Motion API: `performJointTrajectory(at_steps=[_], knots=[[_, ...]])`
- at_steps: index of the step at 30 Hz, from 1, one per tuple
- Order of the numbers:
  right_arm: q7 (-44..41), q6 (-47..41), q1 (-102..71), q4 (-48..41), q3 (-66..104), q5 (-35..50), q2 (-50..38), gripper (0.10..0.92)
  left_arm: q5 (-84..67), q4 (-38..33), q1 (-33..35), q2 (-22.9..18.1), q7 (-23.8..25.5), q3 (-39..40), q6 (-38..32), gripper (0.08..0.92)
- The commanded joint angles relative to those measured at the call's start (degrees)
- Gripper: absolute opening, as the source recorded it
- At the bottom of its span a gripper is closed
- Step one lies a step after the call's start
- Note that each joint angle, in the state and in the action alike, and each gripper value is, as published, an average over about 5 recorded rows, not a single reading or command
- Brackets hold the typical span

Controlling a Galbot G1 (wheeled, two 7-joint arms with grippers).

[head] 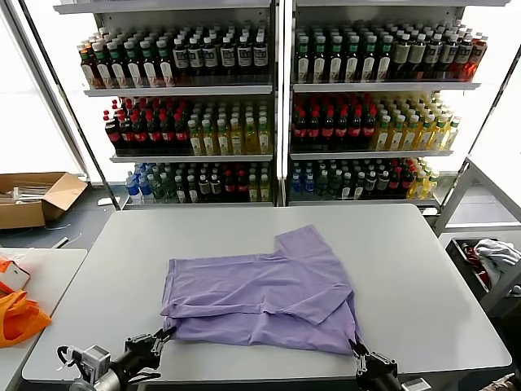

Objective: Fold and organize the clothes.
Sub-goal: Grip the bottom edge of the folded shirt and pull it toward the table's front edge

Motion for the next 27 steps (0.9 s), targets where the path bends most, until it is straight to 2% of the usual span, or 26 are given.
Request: performJointTrajectory(at_steps=[1, 9, 12, 20, 27], knots=[[-1.0, 0.4, -4.4, 2.5, 2.0, -0.2, -0.5, 0.106, 1.5, -6.6, 9.8, -3.0, 0.6, -6.5, 1.4, 0.088], [-1.2, 0.3, -3.7, 2.6, 1.5, -0.2, -1.9, 0.106, 2.5, -8.1, 13.7, -6.4, 1.0, -8.6, 2.4, 0.088], [-1.0, -0.3, -3.8, 3.0, 1.2, -0.2, -2.3, 0.141, 2.4, -8.0, 12.9, -6.8, 1.0, -8.3, 2.5, 0.109], [-0.8, 0.7, -2.0, 3.4, 2.0, 0.9, -3.2, 0.37, 2.0, -7.7, 8.9, -5.5, 1.1, -10.6, 3.2, 0.324], [-1.5, 2.3, 5.8, 1.5, 5.1, 2.0, -5.6, 0.569, -0.3, -5.4, 5.9, -2.5, 1.4, -15.7, 3.2, 0.523]])
